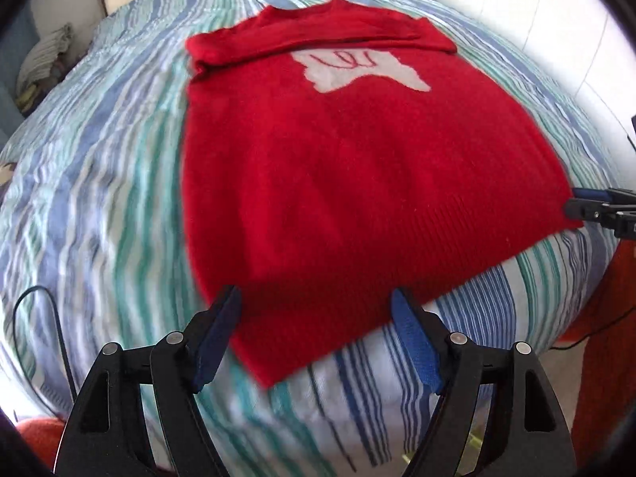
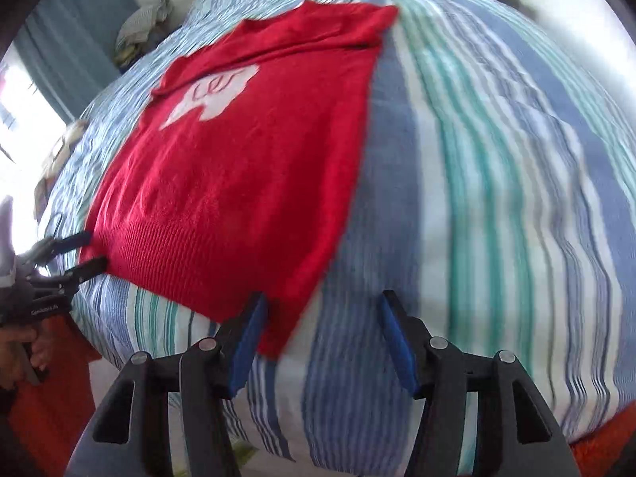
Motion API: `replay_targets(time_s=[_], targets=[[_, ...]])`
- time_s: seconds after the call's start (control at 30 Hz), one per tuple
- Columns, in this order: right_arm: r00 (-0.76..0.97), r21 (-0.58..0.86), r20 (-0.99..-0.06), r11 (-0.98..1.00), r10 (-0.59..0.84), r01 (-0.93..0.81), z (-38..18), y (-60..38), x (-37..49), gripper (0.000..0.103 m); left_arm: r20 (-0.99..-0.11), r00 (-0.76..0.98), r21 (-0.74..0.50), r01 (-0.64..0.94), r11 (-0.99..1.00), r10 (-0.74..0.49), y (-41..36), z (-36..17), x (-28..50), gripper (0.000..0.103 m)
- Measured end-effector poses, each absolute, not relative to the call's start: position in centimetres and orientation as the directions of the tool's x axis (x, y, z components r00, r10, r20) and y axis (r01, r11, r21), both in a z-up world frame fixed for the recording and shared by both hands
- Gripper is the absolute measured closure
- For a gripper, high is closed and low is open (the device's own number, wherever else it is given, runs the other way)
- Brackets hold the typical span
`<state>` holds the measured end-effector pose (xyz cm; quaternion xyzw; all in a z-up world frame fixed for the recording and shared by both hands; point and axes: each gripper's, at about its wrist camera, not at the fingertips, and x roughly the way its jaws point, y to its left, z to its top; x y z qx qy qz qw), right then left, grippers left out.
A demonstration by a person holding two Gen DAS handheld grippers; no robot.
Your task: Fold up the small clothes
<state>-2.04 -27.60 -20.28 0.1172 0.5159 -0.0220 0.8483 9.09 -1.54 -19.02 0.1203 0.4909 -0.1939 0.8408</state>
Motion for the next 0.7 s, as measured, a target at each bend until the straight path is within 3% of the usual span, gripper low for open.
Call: replay_targets(time_s=[0.1,0.17,0.27,0.4,0.7], targets=[[0.569,0.154,-0.822,0.955,-0.018,0.252,-18.1,-29.7,-3.9,0.045,-0.815,0.516,-0.065,0.373,0.926,-0.264,1.0,-17.4,8.5,0.018],[0.630,0.167,-0.771,0.926,-0.090,0.338,-16.8,-31.7,-4.7,0.039,-0.778,0.578,-0.080,0.297,0.952,-0.245,2.3,-16.5,9.4,0.015],[0.641,0.153,-0.750,0.900,-0.163,0.407,-16.6,-33.5,-5.2,0.038,-0.735,0.646,-0.089,0.209,0.974,-0.206,3.9,-16.5,10.7,0.011],[0.597,0.190,-0.791,0.873,-0.135,0.449,-18.2,-34.8,-4.7,0.038,-0.761,0.637,-0.066,0.108,0.992,-0.120,5.5,-18.1,13.2,0.011],[0.602,0.202,-0.786,0.863,-0.139,0.462,-18.6,-34.9,-5.3,0.038,-0.788,0.605,-0.140,0.006,0.990,-0.115,7.6,-19.5,13.8,0.011]])
